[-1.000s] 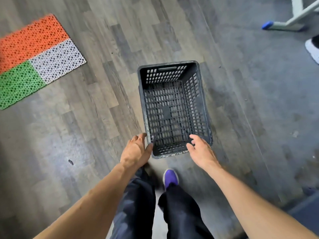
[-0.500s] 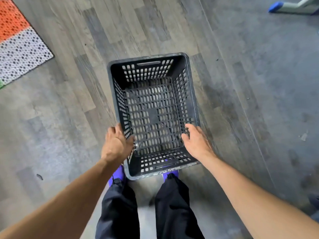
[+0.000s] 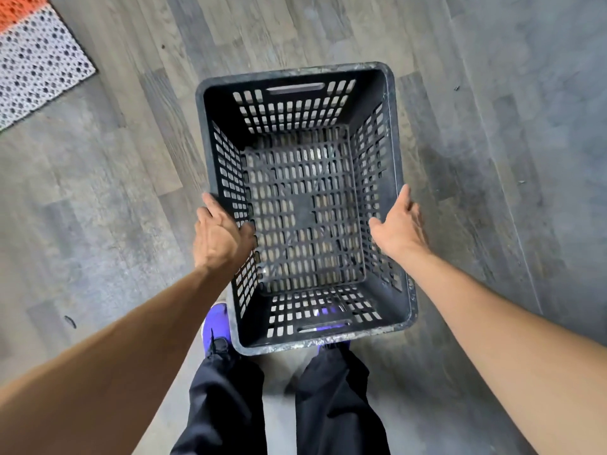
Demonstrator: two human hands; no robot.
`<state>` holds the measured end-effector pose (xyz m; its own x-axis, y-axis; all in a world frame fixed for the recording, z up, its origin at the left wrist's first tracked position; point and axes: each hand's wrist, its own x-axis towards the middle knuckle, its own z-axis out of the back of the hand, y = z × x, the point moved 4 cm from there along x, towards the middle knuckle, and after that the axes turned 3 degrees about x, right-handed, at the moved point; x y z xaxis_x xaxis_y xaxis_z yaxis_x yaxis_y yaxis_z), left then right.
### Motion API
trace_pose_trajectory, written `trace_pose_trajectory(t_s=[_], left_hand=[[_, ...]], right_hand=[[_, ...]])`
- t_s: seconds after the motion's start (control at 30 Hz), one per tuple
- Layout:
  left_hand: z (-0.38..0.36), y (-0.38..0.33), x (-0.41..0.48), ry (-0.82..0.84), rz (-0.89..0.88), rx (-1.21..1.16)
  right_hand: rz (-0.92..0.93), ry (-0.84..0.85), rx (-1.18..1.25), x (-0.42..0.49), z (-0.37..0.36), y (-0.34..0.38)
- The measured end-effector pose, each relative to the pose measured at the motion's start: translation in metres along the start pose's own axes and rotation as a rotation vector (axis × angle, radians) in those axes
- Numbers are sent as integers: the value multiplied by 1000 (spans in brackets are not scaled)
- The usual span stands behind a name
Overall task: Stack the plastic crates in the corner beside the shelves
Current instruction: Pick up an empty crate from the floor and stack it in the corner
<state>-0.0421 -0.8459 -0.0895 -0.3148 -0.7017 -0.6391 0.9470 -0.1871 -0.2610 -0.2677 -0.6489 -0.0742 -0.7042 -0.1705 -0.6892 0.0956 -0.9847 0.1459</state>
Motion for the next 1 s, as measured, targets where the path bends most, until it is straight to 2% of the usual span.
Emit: trace_pose_trajectory(t_s=[0.2,0.33,0.5,0.63,0.77,1.0], left_hand=[[21,10,1,-26,52,-101],[52,15,-29,-79,49,-18],[107,15,-84,-138,26,62],[170,26,-164,-251,112,-52],[221,45,-237,-347,217,-55],[276,91,-360,-483,405,-159]], right_hand=[[-72,40,133,7,25,-4],[-3,86,74,-18,49,-7],[104,52,46,-72,79,7],[235,68,58,-139,124,26],[348,109,63,-203,159,60],[570,-6,-55,-309,191,130]])
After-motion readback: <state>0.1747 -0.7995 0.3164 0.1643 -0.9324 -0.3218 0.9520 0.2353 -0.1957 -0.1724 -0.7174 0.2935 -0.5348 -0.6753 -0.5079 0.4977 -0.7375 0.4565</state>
